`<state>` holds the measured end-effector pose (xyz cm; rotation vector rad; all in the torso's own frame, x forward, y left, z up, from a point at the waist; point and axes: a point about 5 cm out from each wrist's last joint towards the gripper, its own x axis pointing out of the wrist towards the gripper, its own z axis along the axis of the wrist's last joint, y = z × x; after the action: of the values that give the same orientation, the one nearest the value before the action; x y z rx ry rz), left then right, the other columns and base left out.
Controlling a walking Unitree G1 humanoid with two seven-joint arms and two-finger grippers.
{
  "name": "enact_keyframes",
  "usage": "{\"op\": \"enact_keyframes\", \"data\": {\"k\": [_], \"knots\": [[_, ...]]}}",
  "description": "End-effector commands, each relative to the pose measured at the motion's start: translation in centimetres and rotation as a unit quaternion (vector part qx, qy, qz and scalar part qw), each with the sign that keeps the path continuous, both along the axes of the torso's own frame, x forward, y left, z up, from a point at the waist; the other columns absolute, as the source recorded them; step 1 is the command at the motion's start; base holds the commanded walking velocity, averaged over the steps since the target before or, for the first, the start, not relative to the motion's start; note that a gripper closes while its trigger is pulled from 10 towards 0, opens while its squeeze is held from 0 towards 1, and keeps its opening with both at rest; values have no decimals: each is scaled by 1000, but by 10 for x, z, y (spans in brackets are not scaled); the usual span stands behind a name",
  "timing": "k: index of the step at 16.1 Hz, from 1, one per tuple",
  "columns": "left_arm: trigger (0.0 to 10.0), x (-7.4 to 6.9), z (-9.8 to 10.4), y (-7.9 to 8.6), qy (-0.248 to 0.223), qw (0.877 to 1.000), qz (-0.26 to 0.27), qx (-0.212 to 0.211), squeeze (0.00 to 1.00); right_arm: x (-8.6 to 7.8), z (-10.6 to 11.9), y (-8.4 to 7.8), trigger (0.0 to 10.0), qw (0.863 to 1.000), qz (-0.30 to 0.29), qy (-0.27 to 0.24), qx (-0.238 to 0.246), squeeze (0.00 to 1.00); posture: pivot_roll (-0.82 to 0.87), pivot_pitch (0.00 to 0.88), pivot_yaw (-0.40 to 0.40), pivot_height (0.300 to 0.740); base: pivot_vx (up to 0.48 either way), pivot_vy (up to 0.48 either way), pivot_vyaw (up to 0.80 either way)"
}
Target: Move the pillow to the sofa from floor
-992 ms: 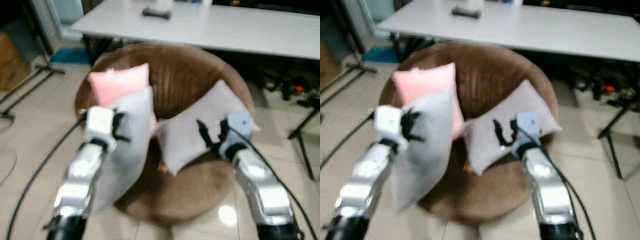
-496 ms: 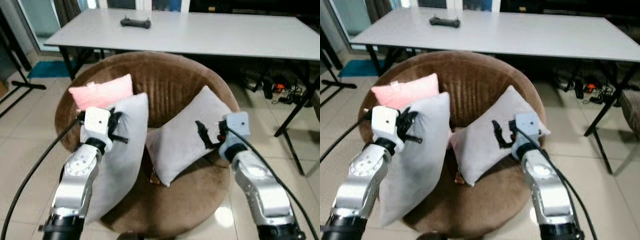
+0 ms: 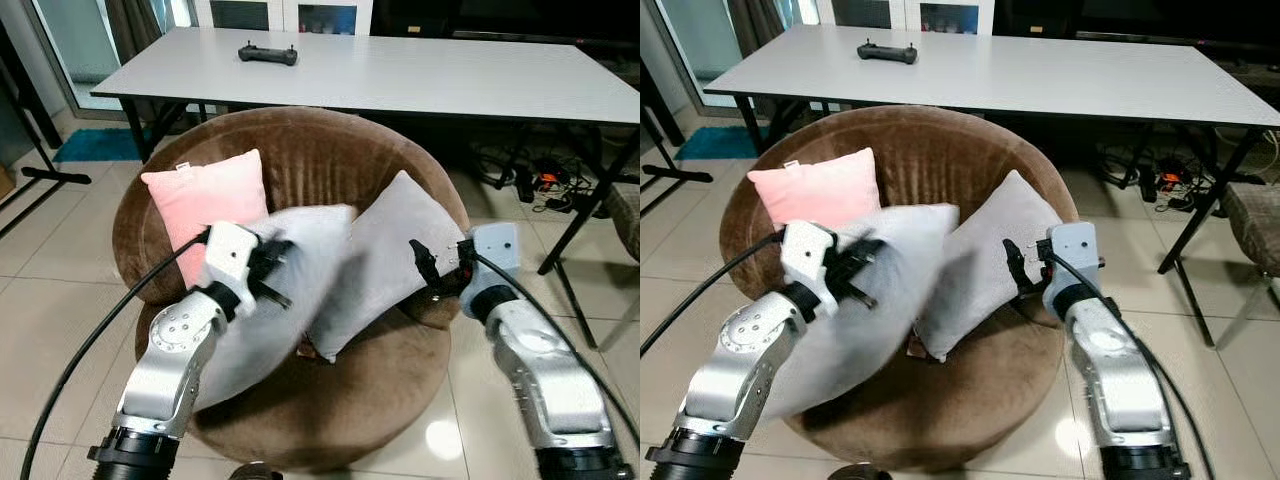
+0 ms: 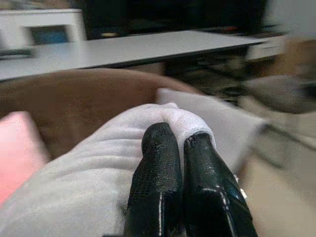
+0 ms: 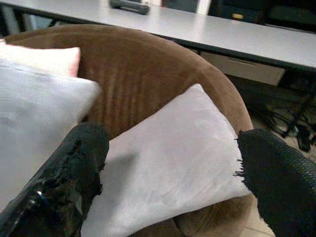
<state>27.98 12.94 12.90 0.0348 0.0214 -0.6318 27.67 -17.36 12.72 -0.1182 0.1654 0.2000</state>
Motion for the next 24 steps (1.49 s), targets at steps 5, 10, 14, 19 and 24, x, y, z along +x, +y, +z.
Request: {"op": "enact_keyframes", "data": {"k": [5,10,14,19,24], "knots": [[10000,26,36,-1,-32,994,-107,-12,0,-10,43,-30,10000,989,142,-25,-31,0,-17,0,28,740,0,0,0],[10000,39,12,37,29,995,-96,6,0,-30,68,-42,10000,965,255,-2,-61,0,-39,0,16,740,0,0,0],[10000,50,-21,83,61,987,-40,143,0,-34,50,-14,10000,946,317,41,-50,0,-43,0,-4,740,0,0,0],[10000,78,12,102,-34,962,4,271,0,-35,37,23,10000,932,358,53,-35,0,-46,0,-9,740,0,0,0],[10000,92,27,96,-57,959,45,273,0,-32,29,33,10000,944,325,50,-26,0,-51,0,-1,740,0,0,0]]}}
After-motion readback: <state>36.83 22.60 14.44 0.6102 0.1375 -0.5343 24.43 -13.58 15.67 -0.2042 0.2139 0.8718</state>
